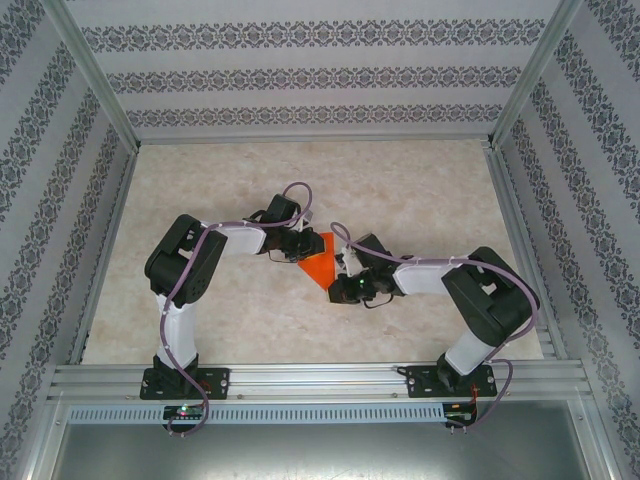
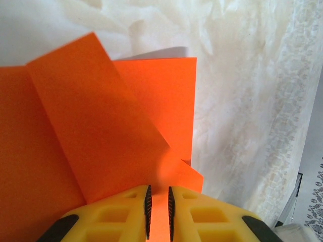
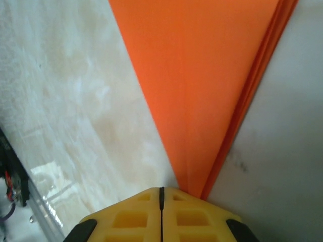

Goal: Fold a paper plane with a square sheet of paper (fold left side to right side)
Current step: Fourth fold the wing at the center of the table.

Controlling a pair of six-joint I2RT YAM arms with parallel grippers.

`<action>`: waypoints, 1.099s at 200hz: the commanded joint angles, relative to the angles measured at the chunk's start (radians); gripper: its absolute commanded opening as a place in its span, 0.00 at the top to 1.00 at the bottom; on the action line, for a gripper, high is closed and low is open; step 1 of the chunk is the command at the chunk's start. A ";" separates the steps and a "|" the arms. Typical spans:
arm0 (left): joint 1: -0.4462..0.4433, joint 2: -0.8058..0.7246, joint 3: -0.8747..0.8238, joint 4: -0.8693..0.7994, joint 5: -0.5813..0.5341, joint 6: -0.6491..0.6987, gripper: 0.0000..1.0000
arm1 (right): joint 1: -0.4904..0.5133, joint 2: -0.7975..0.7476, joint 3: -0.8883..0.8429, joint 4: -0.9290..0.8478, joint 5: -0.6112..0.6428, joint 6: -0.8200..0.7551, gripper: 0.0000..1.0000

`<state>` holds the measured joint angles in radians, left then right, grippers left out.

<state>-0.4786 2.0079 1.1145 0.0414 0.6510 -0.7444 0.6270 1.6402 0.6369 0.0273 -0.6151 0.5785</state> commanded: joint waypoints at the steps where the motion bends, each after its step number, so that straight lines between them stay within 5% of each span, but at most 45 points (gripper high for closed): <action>1: 0.000 0.050 -0.032 -0.077 -0.083 0.020 0.79 | 0.013 -0.021 -0.030 -0.102 -0.043 0.006 0.94; 60: -0.001 0.040 -0.035 -0.070 -0.079 0.017 0.79 | -0.051 -0.191 0.027 -0.123 -0.041 -0.006 0.95; 133: -0.002 0.034 -0.036 -0.070 -0.077 0.017 0.79 | -0.062 0.068 0.192 -0.050 -0.002 -0.009 1.00; 220: 0.016 0.048 0.053 -0.131 -0.105 0.082 0.78 | -0.062 0.141 0.111 -0.136 0.050 -0.044 1.00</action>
<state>-0.4789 2.0090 1.1351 0.0048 0.6430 -0.7284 0.5663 1.7500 0.7849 -0.0326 -0.6064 0.5682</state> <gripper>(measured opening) 0.216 0.038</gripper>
